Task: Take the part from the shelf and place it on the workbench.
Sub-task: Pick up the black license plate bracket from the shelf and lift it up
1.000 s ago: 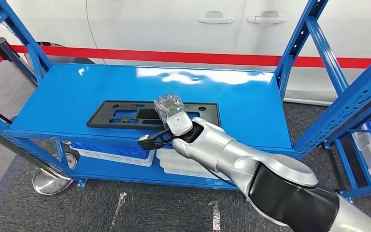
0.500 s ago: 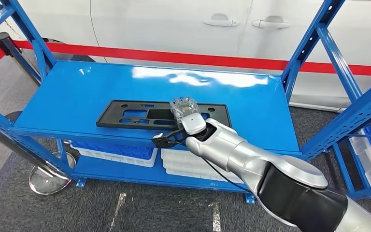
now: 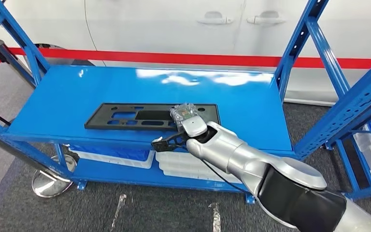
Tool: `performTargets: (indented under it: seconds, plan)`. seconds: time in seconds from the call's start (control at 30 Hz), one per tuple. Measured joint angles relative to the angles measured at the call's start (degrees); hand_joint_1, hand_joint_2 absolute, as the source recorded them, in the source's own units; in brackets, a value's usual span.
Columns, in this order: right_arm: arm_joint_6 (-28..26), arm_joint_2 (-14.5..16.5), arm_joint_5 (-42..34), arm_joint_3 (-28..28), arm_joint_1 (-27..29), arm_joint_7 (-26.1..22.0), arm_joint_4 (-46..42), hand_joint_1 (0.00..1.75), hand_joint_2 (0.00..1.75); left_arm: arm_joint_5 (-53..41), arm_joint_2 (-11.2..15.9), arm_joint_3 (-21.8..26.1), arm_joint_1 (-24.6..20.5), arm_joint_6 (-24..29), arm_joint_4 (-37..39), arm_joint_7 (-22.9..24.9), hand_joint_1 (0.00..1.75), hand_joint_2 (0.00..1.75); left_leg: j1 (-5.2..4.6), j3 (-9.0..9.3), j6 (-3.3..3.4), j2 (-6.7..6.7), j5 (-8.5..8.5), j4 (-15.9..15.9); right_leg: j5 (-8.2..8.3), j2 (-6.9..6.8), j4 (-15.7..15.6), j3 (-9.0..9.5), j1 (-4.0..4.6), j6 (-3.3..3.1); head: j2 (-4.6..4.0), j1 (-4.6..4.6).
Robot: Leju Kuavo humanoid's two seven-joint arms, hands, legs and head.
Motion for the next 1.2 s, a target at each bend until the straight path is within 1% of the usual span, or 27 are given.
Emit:
performTargets:
  seconds: [0.03,0.07,0.1,0.17,0.2,0.23,0.37,0.43,0.5,0.57,0.63,0.77,0.87,0.93,1.0,1.2]
  plan:
    - [-0.22,0.03,-0.17,0.00,0.00,-0.18,0.10,1.75,1.75,-0.11,-0.01,0.00,0.02,0.01,0.00,-0.01,0.00,0.00,0.10,-1.74,-0.23,0.00,-1.29,3.59,-0.05,-0.02,0.01,0.03,0.08,-0.24,-0.01,0.02]
    - [-0.38,0.03,-0.36,0.00,0.00,-0.36,0.19,1.75,1.75,-0.24,-0.02,0.00,0.07,-0.02,0.00,-0.01,0.00,0.00,0.20,-2.98,-0.45,0.00,-1.74,6.00,-0.09,-0.04,0.02,0.11,0.15,-0.36,0.00,0.02]
    - [-0.54,0.03,-0.56,0.00,-0.02,-0.57,0.26,1.75,1.75,-0.35,-0.02,0.00,0.13,-0.08,0.00,0.00,0.00,0.00,0.31,-3.19,-0.67,0.01,-1.06,6.27,-0.15,-0.04,0.02,0.24,0.18,-0.41,-0.01,0.02]
    - [-0.78,0.04,-0.86,0.00,-0.08,-0.87,0.32,1.75,1.75,-0.59,-0.03,0.00,0.17,-0.23,0.00,0.00,0.00,0.00,0.51,-1.65,-0.95,0.03,1.76,2.89,-0.27,-0.02,0.04,0.57,0.18,-0.44,-0.01,0.02]
    - [-0.86,0.05,-0.95,0.00,-0.11,-0.97,0.33,1.75,1.75,-0.66,-0.03,0.00,0.16,-0.29,0.00,0.00,0.00,0.00,0.58,-0.83,-1.01,0.04,2.80,1.21,-0.32,-0.02,0.04,0.68,0.17,-0.44,-0.01,0.02]
    - [-0.89,0.05,-0.99,0.00,-0.13,-1.00,0.33,1.75,1.75,-0.71,-0.03,0.00,0.15,-0.31,0.00,-0.01,0.00,0.00,0.61,-0.48,-1.03,0.05,3.17,0.51,-0.34,-0.02,0.04,0.72,0.17,-0.43,-0.01,0.02]
    - [-0.91,0.05,-1.00,0.00,-0.13,-1.00,0.33,1.75,1.75,-0.71,-0.03,0.00,0.15,-0.32,0.00,-0.01,0.00,0.00,0.62,-0.32,-1.04,0.05,3.33,0.18,-0.35,-0.02,0.04,0.74,0.17,-0.43,-0.01,0.02]
    - [-1.05,0.05,-1.25,-0.02,-0.31,-1.17,0.39,1.75,1.75,-0.90,-0.04,-0.02,0.02,-0.48,0.00,0.01,0.00,0.00,0.76,2.07,-1.19,0.05,4.62,-4.64,-0.59,0.01,0.20,0.86,0.38,-0.21,0.00,0.07]
    - [-1.74,0.04,-1.72,-0.04,-0.42,-1.61,0.60,1.75,1.75,-1.34,-0.05,-0.06,-0.17,-0.67,0.00,0.10,0.00,0.00,0.78,4.56,-1.12,0.00,5.63,-9.52,-0.70,0.07,0.08,1.06,0.77,0.23,0.00,0.28]
    - [-4.52,0.03,-1.36,-0.04,-0.17,-2.08,0.80,1.75,1.75,-1.97,-0.04,-0.13,-0.30,-0.76,0.00,0.24,0.00,0.00,0.61,4.82,-0.76,-0.06,5.49,-9.94,-0.54,0.08,-0.36,1.21,0.89,0.56,0.00,0.43]
    - [-8.56,0.03,0.06,-0.04,0.03,-2.36,0.82,1.75,1.75,-2.49,-0.03,-0.19,-0.38,-0.85,0.00,0.32,0.00,0.00,0.56,4.81,-0.60,-0.07,5.44,-9.97,-0.49,0.08,-0.53,1.25,0.80,0.65,0.00,0.42]
    - [-17.12,-0.04,5.37,-0.04,0.12,-2.45,-0.06,1.75,1.75,-3.06,-0.04,-0.30,-0.50,-1.03,0.00,0.36,0.00,1.75,0.53,4.82,-0.55,-0.06,5.44,-10.04,-0.50,0.08,-0.54,1.20,0.76,0.66,0.00,0.40]
    - [-24.16,-0.51,12.23,-0.09,0.12,-2.14,-2.51,1.75,1.75,-3.26,-0.05,-0.37,-0.56,-1.10,0.00,-0.38,0.00,1.75,0.53,4.85,-0.54,-0.04,5.45,-10.10,-0.51,0.15,-0.54,1.14,0.75,0.67,0.00,0.40]
    - [-26.24,-1.12,16.97,-0.39,0.11,-1.76,-5.34,1.75,1.75,-3.31,-0.05,-0.37,-0.64,-1.10,0.00,-1.17,0.00,1.75,0.53,4.88,-0.53,-0.02,5.45,-10.17,-0.52,0.19,-0.55,1.13,0.75,0.68,-0.01,0.40]
    - [-26.08,-1.76,19.64,-0.81,0.14,-1.57,-8.33,1.75,1.75,-3.31,-0.05,-0.37,-0.73,-1.10,0.00,-1.54,0.00,1.75,0.53,4.91,-0.53,-0.04,5.44,-10.25,-0.55,0.18,-0.56,1.12,0.74,0.71,-0.01,0.40]
    - [-24.94,-3.48,21.72,-1.74,0.26,-1.83,-14.51,1.75,1.75,-3.07,-0.04,-0.37,-0.73,-1.93,0.00,-1.44,0.00,1.75,0.53,4.93,-0.53,-0.03,5.45,-10.37,-0.56,0.20,-0.57,1.11,0.74,0.72,-0.01,0.39]
